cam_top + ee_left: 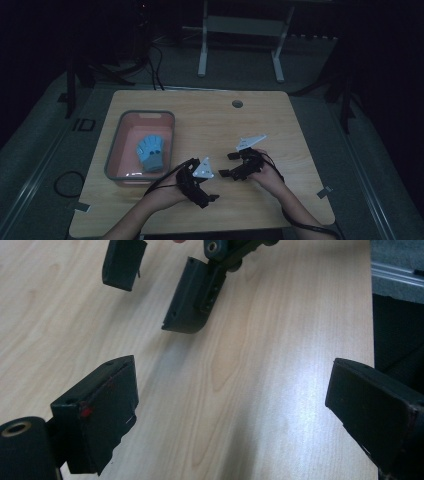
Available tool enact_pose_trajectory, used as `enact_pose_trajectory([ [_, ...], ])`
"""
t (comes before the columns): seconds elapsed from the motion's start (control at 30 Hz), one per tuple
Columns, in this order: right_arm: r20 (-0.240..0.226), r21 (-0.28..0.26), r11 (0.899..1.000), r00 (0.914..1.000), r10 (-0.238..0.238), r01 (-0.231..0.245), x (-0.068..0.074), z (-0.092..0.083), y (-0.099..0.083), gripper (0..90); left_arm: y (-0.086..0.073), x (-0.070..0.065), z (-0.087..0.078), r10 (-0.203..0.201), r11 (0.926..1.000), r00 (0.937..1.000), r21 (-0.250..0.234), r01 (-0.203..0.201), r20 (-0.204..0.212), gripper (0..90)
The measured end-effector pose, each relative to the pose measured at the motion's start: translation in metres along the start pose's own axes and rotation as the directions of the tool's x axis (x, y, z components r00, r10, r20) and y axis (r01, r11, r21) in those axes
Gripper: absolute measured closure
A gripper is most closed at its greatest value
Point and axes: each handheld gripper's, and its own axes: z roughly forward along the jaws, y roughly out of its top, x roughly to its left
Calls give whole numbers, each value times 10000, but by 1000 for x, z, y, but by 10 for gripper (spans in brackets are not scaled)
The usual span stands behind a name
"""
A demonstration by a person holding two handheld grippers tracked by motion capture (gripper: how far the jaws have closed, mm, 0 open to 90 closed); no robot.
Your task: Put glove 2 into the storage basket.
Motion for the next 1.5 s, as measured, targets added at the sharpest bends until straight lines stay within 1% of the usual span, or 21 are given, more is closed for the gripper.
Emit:
enact_pose_trajectory([
  [0.1, -77, -65, 10000, 10000, 33, -34, -1, -2, -7, 149, -2, -2, 5, -12, 10000, 9998, -74, 13, 217, 74],
  [0.2, 9, -58, 10000, 10000, 52, -52, -2, -3, -14, 146, -4, -4, 11, -55, 9999, 9994, -136, 60, 331, 74],
  [0.27, 36, -61, 9999, 9999, 148, -148, -3, -3, -19, 146, -5, -6, 15, 29, 9999, 9994, -138, -24, 353, 74],
  [0.4, 347, 164, 9998, 9994, 67, -73, -4, -2, -28, 143, -8, -8, 25, 2, 9999, 9986, -107, 3, 533, 74],
  [0.5, 353, 96, 9999, 9993, 110, -113, -6, -3, -33, 142, -10, -9, 32, 38, 10000, 9981, -53, -35, 623, 74],
  [0.53, 360, -1, 9999, 9993, 102, -102, -6, -4, -35, 142, -11, -10, 34, -9, 10000, 9980, -57, 13, 634, 74],
  [0.57, 360, -1, 9999, 9993, 102, -102, -6, -4, -35, 142, -11, -10, 34, -9, 10000, 9980, -57, 13, 634, 74],
  [0.63, 327, -213, 9997, 9994, 124, -117, -6, -7, -39, 144, -13, -11, 39, -14, 10000, 9974, -82, 20, 721, 74],
  [0.67, 356, -225, 9997, 9993, 120, -112, -6, -8, -40, 143, -14, -11, 40, 53, 10000, 9974, -6, -53, 712, 74],
  [0.73, 402, -245, 9997, 9992, 58, -48, -6, -9, -44, 143, -15, -12, 43, 60, 10000, 9970, 18, -62, 767, 74],
  [0.8, 466, -206, 9998, 9989, 91, -81, -6, -9, -48, 143, -17, -12, 46, 39, 10000, 9961, 54, -44, 878, 73],
  [0.83, 477, -189, 9998, 9988, 112, -103, -6, -10, -50, 143, -17, -12, 47, 60, 9999, 9961, 98, -68, 876, 74],
  [0.97, 453, -311, 9993, 9987, 237, -223, -5, -14, -56, 143, -20, -12, 50, 88, 10000, 9961, 21, -90, 873, 74],
  [1.03, 508, -330, 9991, 9983, 278, -261, -5, -16, -60, 143, -22, -14, 53, 104, 9999, 9963, 88, -112, 850, 74],
  [1.13, 555, -383, 9987, 9978, 370, -349, -4, -20, -64, 143, -24, -14, 55, -11, 10000, 9959, 38, 8, 908, 74],
  [1.17, 539, -409, 9985, 9978, 398, -376, -3, -22, -66, 143, -25, -14, 56, 23, 10000, 9960, 45, -27, 899, 74],
  [1.3, 726, -339, 9989, 9967, 357, -333, -2, -27, -72, 143, -27, -15, 57, 84, 9999, 9962, 131, -96, 866, 74],
  [1.33, 767, -341, 9988, 9963, 376, -350, -2, -28, -74, 143, -27, -15, 57, 52, 9999, 9964, 117, -62, 851, 74],
  [1.4, 799, -401, 9982, 9957, 476, -445, -3, -30, -76, 143, -27, -16, 56, -111, 9999, 9962, -82, 118, 867, 73],
  [1.5, 842, -469, 9978, 9951, 509, -470, -3, -33, -78, 143, -27, -18, 56, 25, 9999, 9970, -116, -16, 767, 74],
])
